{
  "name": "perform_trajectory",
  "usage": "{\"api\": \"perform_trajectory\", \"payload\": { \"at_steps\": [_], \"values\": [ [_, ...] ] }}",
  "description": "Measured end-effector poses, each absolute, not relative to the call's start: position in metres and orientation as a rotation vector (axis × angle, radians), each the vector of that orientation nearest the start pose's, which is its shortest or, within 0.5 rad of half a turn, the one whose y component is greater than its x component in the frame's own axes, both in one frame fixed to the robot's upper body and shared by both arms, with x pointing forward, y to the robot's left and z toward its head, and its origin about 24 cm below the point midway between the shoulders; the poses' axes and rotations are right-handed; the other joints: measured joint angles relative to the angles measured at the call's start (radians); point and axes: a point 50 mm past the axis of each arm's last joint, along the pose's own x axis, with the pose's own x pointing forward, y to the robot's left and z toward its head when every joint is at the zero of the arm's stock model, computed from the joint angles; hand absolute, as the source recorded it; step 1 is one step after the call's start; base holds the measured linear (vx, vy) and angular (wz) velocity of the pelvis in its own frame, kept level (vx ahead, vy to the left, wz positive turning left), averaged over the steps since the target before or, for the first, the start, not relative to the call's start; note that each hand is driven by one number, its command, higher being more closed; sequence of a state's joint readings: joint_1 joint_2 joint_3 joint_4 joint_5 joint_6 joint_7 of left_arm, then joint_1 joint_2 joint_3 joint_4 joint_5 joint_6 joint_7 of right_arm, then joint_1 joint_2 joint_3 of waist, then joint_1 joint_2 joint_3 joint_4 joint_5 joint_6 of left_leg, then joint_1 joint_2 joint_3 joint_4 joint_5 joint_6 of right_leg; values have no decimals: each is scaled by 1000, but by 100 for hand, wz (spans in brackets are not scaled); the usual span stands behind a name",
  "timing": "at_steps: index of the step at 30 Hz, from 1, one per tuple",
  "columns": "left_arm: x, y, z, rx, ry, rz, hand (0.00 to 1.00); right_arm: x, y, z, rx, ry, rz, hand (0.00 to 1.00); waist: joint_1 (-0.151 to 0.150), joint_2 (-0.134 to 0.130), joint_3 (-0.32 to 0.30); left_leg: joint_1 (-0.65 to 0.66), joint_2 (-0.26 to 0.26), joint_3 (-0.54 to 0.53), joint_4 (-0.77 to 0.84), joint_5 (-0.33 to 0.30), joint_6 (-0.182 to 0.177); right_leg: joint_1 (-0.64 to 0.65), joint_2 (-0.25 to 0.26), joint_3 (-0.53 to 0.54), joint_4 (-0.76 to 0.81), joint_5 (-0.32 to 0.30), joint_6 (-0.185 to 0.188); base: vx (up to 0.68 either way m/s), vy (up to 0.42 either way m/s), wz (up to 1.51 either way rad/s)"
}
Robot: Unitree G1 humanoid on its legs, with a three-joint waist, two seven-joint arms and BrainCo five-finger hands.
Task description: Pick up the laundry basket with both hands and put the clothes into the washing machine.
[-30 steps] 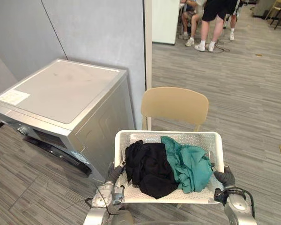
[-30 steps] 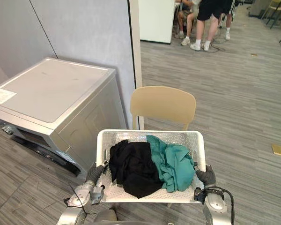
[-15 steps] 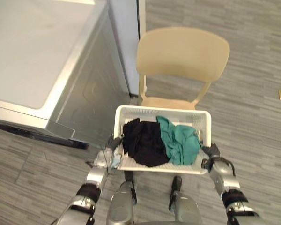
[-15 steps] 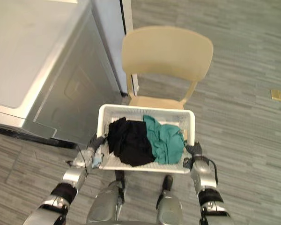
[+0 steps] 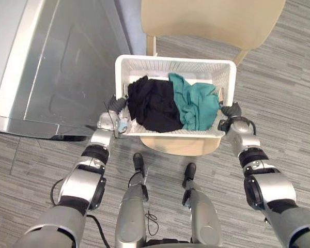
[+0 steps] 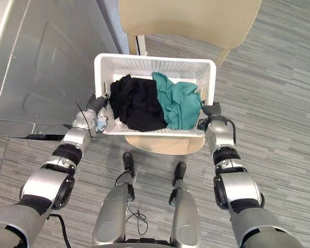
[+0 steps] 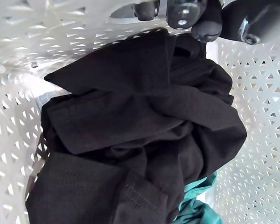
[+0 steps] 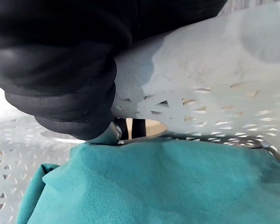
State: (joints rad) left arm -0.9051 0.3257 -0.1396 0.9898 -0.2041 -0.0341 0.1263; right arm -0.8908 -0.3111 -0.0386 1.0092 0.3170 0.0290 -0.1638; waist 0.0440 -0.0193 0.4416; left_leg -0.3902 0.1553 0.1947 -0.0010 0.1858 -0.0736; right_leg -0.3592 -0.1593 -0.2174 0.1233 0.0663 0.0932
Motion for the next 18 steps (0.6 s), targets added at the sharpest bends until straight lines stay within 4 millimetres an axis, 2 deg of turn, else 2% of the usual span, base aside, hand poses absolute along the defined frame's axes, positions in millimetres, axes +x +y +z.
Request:
{"api": "perform_trajectory", "payload": {
  "at_steps": [3,4,7,18],
  "values": [
    [402,189,125,222,35,110,100,398,-209,112,40,121,-243,100,-1,0,0,-2,2,6,-22,10,-13,-15,0,4,0,0,0,14,-8,-5],
    [403,190,129,233,26,114,100,399,-207,115,37,114,-240,100,-3,0,0,-2,2,7,-38,20,-4,-22,2,3,0,0,0,0,0,0],
    [405,190,133,233,16,115,100,400,-206,117,37,106,-235,100,-3,0,0,0,2,15,-68,31,-13,-32,4,1,1,1,-1,0,0,0],
    [405,187,131,244,20,115,100,402,-204,117,32,113,-226,100,-3,-2,1,17,1,32,-89,39,-7,-31,4,9,0,1,-1,7,-4,-2]
  ]
}}
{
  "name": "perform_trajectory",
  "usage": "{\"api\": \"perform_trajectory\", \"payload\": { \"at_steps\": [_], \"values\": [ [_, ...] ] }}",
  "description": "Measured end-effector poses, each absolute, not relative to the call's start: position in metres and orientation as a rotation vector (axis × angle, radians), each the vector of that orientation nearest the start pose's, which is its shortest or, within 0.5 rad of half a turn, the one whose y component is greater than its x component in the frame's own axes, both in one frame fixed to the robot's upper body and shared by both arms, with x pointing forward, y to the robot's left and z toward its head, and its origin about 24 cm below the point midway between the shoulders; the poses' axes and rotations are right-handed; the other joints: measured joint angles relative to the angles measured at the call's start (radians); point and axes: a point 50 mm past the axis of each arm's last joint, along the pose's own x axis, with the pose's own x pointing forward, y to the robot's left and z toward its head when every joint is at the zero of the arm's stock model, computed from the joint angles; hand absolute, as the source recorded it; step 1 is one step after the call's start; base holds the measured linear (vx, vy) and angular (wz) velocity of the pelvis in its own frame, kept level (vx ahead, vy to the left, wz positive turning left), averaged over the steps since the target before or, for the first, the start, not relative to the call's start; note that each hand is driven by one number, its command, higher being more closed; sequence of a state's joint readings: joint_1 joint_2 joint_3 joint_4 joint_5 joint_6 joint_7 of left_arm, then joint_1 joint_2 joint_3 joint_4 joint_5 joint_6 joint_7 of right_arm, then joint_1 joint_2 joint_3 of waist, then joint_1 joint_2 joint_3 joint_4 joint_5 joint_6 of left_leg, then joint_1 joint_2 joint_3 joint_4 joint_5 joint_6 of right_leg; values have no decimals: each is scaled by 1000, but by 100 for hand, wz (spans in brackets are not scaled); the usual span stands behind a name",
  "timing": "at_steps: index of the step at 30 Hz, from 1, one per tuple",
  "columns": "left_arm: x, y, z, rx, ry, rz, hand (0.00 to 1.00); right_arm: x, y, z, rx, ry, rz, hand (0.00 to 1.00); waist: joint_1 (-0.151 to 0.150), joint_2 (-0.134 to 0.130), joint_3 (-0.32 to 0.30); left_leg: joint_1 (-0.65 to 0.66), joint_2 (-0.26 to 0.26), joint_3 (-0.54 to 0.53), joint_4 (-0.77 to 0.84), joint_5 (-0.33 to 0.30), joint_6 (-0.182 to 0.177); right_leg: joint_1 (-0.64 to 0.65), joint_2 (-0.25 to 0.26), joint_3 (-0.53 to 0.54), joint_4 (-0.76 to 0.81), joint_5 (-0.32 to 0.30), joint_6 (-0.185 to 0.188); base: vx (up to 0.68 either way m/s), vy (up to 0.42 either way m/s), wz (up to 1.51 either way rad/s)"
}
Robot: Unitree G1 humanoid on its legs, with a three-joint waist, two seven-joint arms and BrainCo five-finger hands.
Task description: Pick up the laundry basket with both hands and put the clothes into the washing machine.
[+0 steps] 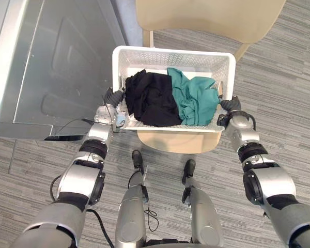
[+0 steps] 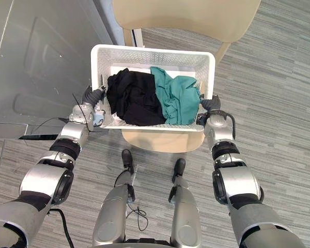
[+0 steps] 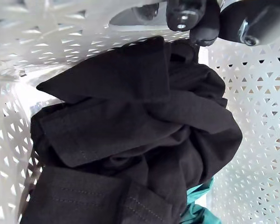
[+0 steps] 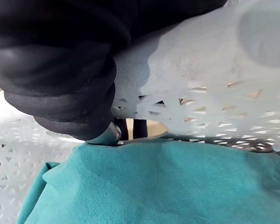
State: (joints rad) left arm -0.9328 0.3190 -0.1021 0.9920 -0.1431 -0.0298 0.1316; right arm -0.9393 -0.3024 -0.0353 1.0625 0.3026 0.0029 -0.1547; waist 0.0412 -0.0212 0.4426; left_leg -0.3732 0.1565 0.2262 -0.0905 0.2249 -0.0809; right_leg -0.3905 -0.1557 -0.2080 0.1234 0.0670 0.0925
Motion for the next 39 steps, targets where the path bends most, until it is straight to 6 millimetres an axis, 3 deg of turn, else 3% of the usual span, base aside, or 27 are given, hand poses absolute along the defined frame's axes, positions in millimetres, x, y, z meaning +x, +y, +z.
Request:
{"api": "perform_trajectory", "payload": {
  "at_steps": [3,4,8,9,14,18,27,35,39],
  "values": [
    [404,187,131,250,21,117,100,403,-204,117,35,117,-226,100,0,-1,0,1,0,1,0,0,0,1,0,1,0,0,0,0,0,0],
    [404,187,131,254,21,118,0,403,-205,117,34,117,-226,100,0,-1,1,2,0,2,0,0,0,1,0,1,0,0,0,0,0,0],
    [404,190,130,250,23,132,0,402,-205,115,50,124,-230,100,-2,-14,8,9,1,13,-1,0,0,3,0,8,0,0,0,6,-7,-4],
    [404,189,130,251,21,132,0,402,-205,114,57,130,-230,0,-2,-18,9,12,0,17,-1,0,0,4,-1,11,0,1,1,14,-10,-5],
    [404,187,125,246,37,146,0,401,-207,107,103,157,-225,0,-6,-23,12,23,0,25,-1,0,0,14,-1,14,-5,2,2,8,-4,-2],
    [402,188,115,249,83,148,0,399,-209,101,149,186,-211,0,-25,-24,12,26,0,27,-1,0,0,18,-2,12,-5,2,2,0,0,0],
    [400,177,103,250,126,122,0,390,-226,86,258,210,-252,0,-28,-24,12,51,2,41,-1,-1,-1,38,-3,17,-5,4,2,2,-7,-2],
    [400,180,103,261,130,130,0,387,-251,97,216,188,-272,0,-27,-23,12,70,4,59,-1,-3,-3,57,-5,16,-4,7,3,3,-9,-1],
    [400,194,107,246,124,172,0,384,-272,112,136,141,-304,0,-28,-22,11,81,8,82,0,-6,-6,68,-8,16,-2,7,3,0,0,0]
  ]
}}
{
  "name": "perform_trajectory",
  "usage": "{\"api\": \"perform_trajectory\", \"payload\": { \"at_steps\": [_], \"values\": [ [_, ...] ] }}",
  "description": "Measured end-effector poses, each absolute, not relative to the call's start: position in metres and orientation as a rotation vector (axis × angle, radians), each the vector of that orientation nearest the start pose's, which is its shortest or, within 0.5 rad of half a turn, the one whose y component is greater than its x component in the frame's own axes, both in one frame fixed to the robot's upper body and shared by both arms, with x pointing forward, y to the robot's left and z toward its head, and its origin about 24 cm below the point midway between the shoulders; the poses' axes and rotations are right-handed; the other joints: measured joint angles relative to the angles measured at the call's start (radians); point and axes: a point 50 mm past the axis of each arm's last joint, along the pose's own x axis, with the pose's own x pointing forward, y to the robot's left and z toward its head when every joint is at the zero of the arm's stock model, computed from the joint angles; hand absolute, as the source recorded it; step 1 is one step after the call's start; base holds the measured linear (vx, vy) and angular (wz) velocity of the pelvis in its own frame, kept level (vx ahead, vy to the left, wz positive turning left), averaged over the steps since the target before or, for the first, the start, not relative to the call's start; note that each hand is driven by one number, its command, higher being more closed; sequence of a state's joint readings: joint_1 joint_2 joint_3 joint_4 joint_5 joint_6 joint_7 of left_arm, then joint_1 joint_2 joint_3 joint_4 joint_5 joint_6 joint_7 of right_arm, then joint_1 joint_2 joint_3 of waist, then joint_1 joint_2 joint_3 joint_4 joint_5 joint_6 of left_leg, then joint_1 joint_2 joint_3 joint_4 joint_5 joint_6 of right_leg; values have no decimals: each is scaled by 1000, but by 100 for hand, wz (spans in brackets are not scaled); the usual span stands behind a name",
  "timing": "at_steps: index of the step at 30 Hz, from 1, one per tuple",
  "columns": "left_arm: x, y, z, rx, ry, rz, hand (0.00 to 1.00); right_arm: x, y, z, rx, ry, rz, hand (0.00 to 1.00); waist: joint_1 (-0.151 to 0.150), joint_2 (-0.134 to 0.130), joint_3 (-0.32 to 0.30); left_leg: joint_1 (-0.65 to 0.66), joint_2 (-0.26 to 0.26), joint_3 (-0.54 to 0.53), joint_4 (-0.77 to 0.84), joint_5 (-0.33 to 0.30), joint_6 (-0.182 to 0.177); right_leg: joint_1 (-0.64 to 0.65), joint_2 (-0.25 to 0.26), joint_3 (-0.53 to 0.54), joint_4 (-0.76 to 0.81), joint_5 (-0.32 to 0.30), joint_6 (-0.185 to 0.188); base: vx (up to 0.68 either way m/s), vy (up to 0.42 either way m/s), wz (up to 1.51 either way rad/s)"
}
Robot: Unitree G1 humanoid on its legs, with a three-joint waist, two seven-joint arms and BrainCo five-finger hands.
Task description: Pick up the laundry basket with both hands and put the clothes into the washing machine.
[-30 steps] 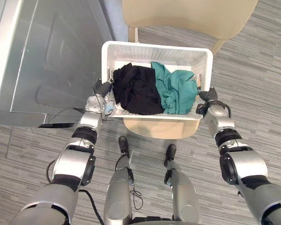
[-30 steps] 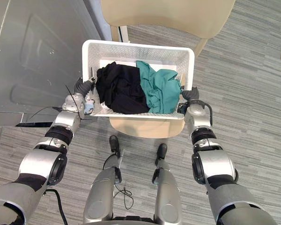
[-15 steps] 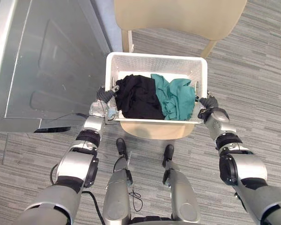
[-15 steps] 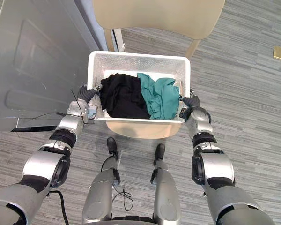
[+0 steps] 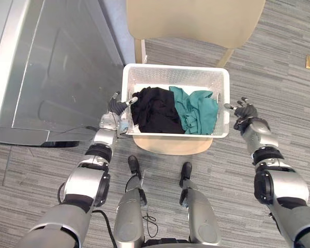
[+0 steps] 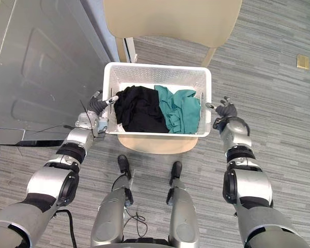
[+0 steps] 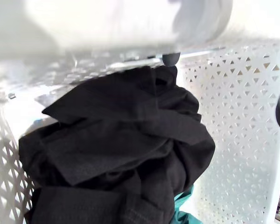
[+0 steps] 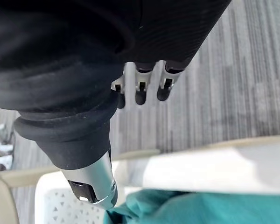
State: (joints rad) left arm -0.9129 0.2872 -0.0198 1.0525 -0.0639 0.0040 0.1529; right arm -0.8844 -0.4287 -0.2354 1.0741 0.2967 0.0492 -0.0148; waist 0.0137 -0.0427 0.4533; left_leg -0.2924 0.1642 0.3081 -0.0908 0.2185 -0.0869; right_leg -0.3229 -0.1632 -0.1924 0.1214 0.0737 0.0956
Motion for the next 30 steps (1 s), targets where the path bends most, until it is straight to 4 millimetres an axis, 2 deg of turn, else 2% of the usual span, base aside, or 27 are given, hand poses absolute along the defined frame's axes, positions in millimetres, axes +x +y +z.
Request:
{"api": "perform_trajectory", "payload": {
  "at_steps": [8,11,13,17,18,19,20,22,23,25,26,28,30],
  "values": [
    [393,228,114,166,81,278,0,376,-294,121,47,112,-326,0,2,5,-3,4,23,59,74,-48,15,26,-2,2,2,0,0,22,-19,-3],
    [390,233,114,145,73,295,0,370,-303,121,26,97,-340,0,2,7,-3,3,27,58,92,-49,13,38,-2,-5,2,-1,0,42,-26,6],
    [385,235,113,137,46,296,0,362,-309,122,9,65,-351,0,1,10,-5,4,29,58,105,-54,9,53,-5,-19,2,-4,-2,46,-21,16],
    [358,239,120,127,-116,308,0,320,-330,118,-34,-44,-403,0,6,12,-7,11,28,50,140,-72,15,79,-13,-37,21,-32,3,46,-15,17],
    [344,241,114,122,-147,327,0,302,-338,111,-48,-59,-433,0,6,18,-12,19,26,42,149,-80,12,92,-16,-44,31,-43,4,58,-18,19],
    [329,244,100,106,-139,350,0,281,-348,98,-42,-51,-482,0,6,26,-38,22,23,34,149,-83,12,99,-18,-49,35,-56,8,82,-26,18],
    [321,245,91,99,-123,359,0,271,-352,90,-32,-37,-509,0,6,30,-55,23,23,31,147,-84,11,100,-17,-50,35,-59,8,105,-32,15],
    [289,243,54,57,-35,387,0,233,-362,50,20,68,-617,0,6,50,-103,65,17,23,132,-88,6,140,-16,-53,33,-78,13,115,-35,8],
    [280,242,45,45,-12,392,0,223,-362,39,33,102,-640,0,6,54,-116,78,12,21,127,-90,4,151,-16,-54,33,-83,14,91,-19,4],
    [248,235,15,-14,74,415,0,183,-353,-6,87,246,-696,0,7,74,-176,113,6,9,104,-91,2,182,-13,-57,25,-94,13,90,-21,3],
    [241,233,9,-35,92,419,0,173,-348,-16,105,282,-706,0,7,79,-185,127,6,6,97,-91,2,194,-13,-59,22,-96,14,93,-32,5],
    [215,219,-11,-122,159,419,0,135,-324,-54,180,425,-734,0,4,93,-236,166,5,0,74,-91,2,234,-14,-84,17,-108,18,87,-28,14],
    [199,211,-22,-178,205,415,0,112,-303,-75,232,518,-739,0,4,97,-265,206,4,1,55,-91,1,271,-17,-94,17,-116,18,77,1,15]
  ]
}}
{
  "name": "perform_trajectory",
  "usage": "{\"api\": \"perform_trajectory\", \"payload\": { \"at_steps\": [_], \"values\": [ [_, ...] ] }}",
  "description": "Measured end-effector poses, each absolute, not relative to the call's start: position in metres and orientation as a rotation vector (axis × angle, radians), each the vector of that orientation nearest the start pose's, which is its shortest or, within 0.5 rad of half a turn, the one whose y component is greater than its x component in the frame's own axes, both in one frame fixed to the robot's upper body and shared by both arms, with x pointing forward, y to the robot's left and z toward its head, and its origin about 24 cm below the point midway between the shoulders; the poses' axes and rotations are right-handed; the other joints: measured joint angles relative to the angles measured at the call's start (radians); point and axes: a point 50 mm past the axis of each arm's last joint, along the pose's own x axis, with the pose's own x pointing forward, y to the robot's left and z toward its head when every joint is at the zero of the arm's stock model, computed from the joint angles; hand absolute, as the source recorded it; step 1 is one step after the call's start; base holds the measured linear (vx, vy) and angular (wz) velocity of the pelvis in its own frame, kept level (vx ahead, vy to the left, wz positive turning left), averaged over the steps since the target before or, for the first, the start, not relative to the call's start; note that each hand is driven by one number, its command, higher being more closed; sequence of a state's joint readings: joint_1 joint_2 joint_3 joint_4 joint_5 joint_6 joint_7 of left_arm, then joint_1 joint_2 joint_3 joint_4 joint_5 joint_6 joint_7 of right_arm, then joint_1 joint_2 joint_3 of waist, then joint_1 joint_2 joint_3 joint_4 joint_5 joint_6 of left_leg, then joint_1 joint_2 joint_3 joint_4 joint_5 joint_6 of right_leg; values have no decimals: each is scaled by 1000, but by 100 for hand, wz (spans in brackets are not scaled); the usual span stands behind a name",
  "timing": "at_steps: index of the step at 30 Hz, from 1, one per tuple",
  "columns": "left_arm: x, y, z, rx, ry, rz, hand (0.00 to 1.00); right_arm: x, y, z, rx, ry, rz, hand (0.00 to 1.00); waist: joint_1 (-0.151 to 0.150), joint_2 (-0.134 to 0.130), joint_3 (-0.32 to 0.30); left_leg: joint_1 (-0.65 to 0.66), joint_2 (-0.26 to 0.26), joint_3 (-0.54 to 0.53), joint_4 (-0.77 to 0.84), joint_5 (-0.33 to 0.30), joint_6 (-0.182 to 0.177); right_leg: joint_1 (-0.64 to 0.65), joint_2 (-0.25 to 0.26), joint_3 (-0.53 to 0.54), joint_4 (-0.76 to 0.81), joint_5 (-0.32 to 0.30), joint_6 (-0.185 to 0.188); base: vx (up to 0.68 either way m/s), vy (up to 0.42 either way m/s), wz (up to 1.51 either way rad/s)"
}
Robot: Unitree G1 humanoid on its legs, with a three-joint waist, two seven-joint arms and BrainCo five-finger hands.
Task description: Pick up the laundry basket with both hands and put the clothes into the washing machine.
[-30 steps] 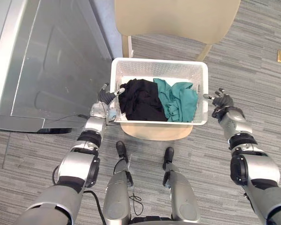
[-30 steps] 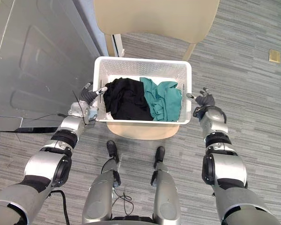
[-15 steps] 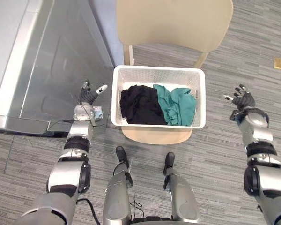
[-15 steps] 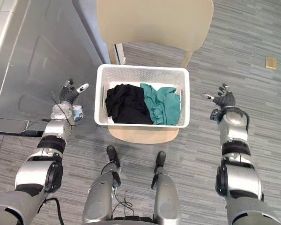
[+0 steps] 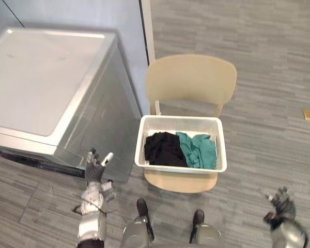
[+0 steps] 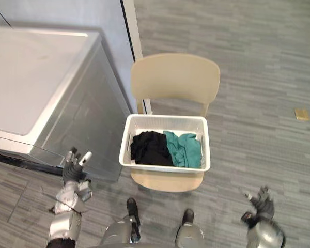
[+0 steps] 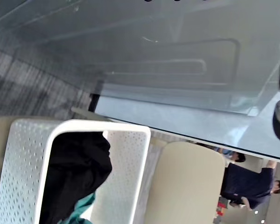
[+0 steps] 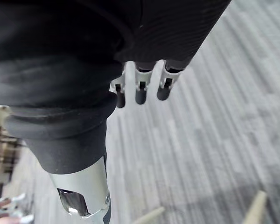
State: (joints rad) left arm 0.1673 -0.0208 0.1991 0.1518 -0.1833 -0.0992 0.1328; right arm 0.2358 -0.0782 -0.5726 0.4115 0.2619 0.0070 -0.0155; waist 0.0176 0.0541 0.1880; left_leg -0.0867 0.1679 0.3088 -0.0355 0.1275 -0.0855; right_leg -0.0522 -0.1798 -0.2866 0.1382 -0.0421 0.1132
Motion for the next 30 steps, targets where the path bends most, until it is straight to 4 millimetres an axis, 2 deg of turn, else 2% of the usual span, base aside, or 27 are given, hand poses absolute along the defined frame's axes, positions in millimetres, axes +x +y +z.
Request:
{"api": "perform_trajectory", "payload": {
  "at_steps": [4,5,6,8,9,13,15,16,18,19,20,21,22,23,25,27,28,29,30],
  "values": [
    [174,193,-57,-239,367,372,0,95,-255,-105,315,669,-641,0,4,-7,-43,70,-1,-3,-13,-4,-5,69,-2,-16,8,-22,4,18,6,12],
    [161,189,-78,-249,477,361,0,92,-239,-117,336,734,-594,0,9,-9,-65,94,-3,-5,-26,-4,-5,87,-3,-19,14,-31,3,-20,-1,5],
    [153,187,-89,-252,538,363,0,89,-232,-123,347,770,-578,0,9,-11,-79,104,-5,-7,-31,-4,-5,92,-5,-20,17,-38,6,-30,-6,16],
    [116,180,-131,-257,795,395,0,71,-208,-147,398,933,-548,0,5,-15,-121,121,-13,-34,-44,-6,-3,124,-9,-45,16,-59,16,-23,-16,33],
    [90,177,-150,-269,947,430,0,63,-207,-155,406,996,-557,0,2,-18,-132,132,-19,-53,-56,-6,-2,145,-7,-61,10,-69,15,-16,-25,40],
    [53,202,-166,-262,1121,597,0,59,-207,-166,420,1093,-571,0,8,-16,-132,140,-20,-119,-63,3,-12,206,7,-105,-26,-69,15,-11,-31,45],
    [31,208,-169,-282,1191,664,0,59,-207,-168,411,1116,-561,0,31,-17,-132,130,-27,-156,-59,12,-13,221,16,-135,-32,-69,14,2,-36,49],
    [22,207,-170,-289,1214,677,0,62,-206,-168,398,1124,-546,0,33,-17,-130,107,-31,-196,-55,30,-10,224,18,-176,-31,-73,9,16,-59,81],
    [24,208,-169,-302,1203,696,0,65,-208,-167,341,1128,-501,0,39,-17,-132,34,-40,-272,-50,74,3,200,12,-267,26,-97,-7,10,-75,145],
    [32,207,-168,-310,1174,690,0,69,-208,-167,307,1131,-468,0,42,-21,-121,-1,-50,-310,-58,91,39,187,1,-349,70,-120,-14,-21,-51,174],
    [36,207,-168,-313,1168,687,0,71,-208,-166,299,1128,-462,0,42,-20,-110,-19,-50,-292,-63,80,78,186,-7,-389,74,-125,-18,-70,-20,181],
    [44,210,-167,-318,1146,692,0,75,-208,-166,291,1124,-456,0,38,-47,-92,-43,-41,-186,-50,-9,125,196,-23,-456,53,-113,-24,-41,-5,152],
    [46,214,-166,-304,1134,695,0,84,-204,-166,297,1126,-441,0,40,-65,-74,-80,-21,-85,75,-28,135,198,-60,-499,62,-103,-34,1,5,131],
    [42,214,-167,-304,1146,698,0,89,-207,-165,294,1112,-441,0,38,-65,-67,-84,2,-55,190,-30,135,203,-82,-510,84,-103,-35,48,12,73],
    [34,211,-168,-308,1164,703,0,96,-216,-161,279,1087,-459,0,22,-52,-66,-82,71,-57,391,-140,83,214,-123,-529,131,-103,-35,-1,121,45],
    [36,211,-168,-306,1162,700,0,95,-217,-161,282,1084,-471,0,21,-50,-66,-81,143,-79,480,-184,42,227,-128,-536,146,-98,-26,-7,193,27],
    [38,211,-167,-303,1159,693,0,94,-218,-161,278,1088,-478,0,23,-48,-66,-76,156,-95,471,-194,8,227,-131,-536,150,-91,-14,25,286,27],
    [44,213,-166,-282,1147,669,0,93,-222,-161,285,1088,-504,0,23,-40,-75,-58,132,-110,398,-247,-95,219,-147,-539,151,-66,25,38,330,32],
    [45,217,-166,-249,1151,648,0,90,-218,-163,307,1099,-514,0,19,-60,-75,-44,106,-103,359,-256,-84,211,-164,-539,148,-56,36,82,379,48]
  ]
}}
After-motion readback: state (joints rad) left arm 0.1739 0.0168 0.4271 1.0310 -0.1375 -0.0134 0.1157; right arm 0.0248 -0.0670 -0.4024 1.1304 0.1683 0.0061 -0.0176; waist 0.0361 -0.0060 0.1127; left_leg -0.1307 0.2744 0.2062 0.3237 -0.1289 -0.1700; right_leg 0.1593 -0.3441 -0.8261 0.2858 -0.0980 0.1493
